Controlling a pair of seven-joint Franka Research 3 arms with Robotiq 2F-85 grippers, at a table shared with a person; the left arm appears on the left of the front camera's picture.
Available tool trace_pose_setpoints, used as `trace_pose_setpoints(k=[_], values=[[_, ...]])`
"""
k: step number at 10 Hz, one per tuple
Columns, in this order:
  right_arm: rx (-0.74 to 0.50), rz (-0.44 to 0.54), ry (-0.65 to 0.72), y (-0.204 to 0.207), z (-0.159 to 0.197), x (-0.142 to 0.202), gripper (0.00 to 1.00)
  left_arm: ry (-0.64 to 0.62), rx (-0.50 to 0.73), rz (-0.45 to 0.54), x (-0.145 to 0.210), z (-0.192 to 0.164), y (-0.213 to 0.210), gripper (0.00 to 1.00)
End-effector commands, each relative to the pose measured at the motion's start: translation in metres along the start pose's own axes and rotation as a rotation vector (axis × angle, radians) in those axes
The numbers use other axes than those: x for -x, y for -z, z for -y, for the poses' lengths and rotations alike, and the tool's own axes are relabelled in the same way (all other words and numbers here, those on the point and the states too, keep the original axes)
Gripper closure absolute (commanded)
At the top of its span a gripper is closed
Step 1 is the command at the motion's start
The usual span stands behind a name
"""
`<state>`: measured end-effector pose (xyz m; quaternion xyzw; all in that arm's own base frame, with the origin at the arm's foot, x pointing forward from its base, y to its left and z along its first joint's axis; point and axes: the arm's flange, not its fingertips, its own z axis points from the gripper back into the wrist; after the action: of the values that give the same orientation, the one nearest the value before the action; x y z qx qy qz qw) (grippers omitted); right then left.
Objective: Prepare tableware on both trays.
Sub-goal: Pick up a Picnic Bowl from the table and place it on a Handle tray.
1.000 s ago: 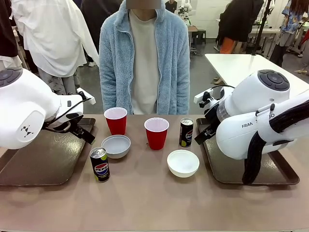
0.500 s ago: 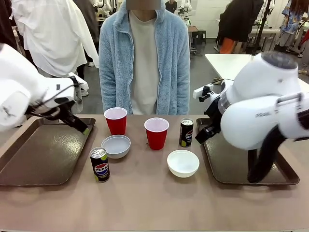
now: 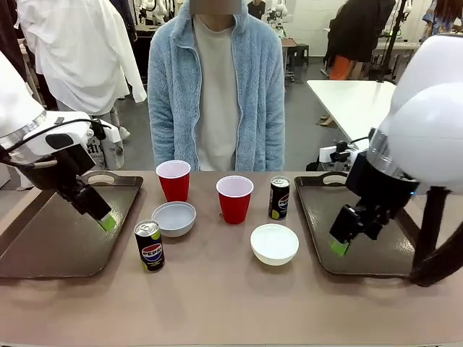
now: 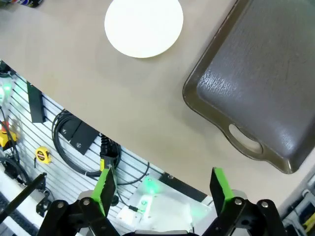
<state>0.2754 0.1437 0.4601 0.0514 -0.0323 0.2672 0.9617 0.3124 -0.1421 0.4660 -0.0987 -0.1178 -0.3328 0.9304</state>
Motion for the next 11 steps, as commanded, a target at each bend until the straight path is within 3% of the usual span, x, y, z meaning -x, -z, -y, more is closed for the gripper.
trace_pose_setpoints(k=[1, 3, 4, 7, 9, 11], values=[[0.034, 0.048, -0.017, 0.013, 0.005, -0.02, 0.0, 0.012, -0.074, 0.057, -0.008, -0.015, -0.001, 0.0], [0.011, 0.014, -0.004, 0.002, 0.001, -0.004, 0.0, -0.002, -0.019, 0.018, -0.002, -0.004, -0.002, 0.0], [-0.257, 0.062, 0.037, 0.005, 0.029, -0.009, 0.0, -0.054, 0.216, 0.127, 0.004, -0.025, -0.004, 0.0], [-0.642, 0.263, 0.264, 0.006, 0.125, 0.045, 0.0, -0.194, 0.683, 0.405, 0.067, -0.092, -0.007, 0.0], [-0.777, 0.371, 0.458, 0.014, 0.184, 0.088, 0.0, -0.341, 0.804, 0.475, 0.104, -0.146, 0.002, 0.0], [-0.879, 0.415, 0.52, 0.014, 0.218, 0.13, 0.0, -0.456, 0.851, 0.525, 0.147, -0.182, 0.006, 0.0]])
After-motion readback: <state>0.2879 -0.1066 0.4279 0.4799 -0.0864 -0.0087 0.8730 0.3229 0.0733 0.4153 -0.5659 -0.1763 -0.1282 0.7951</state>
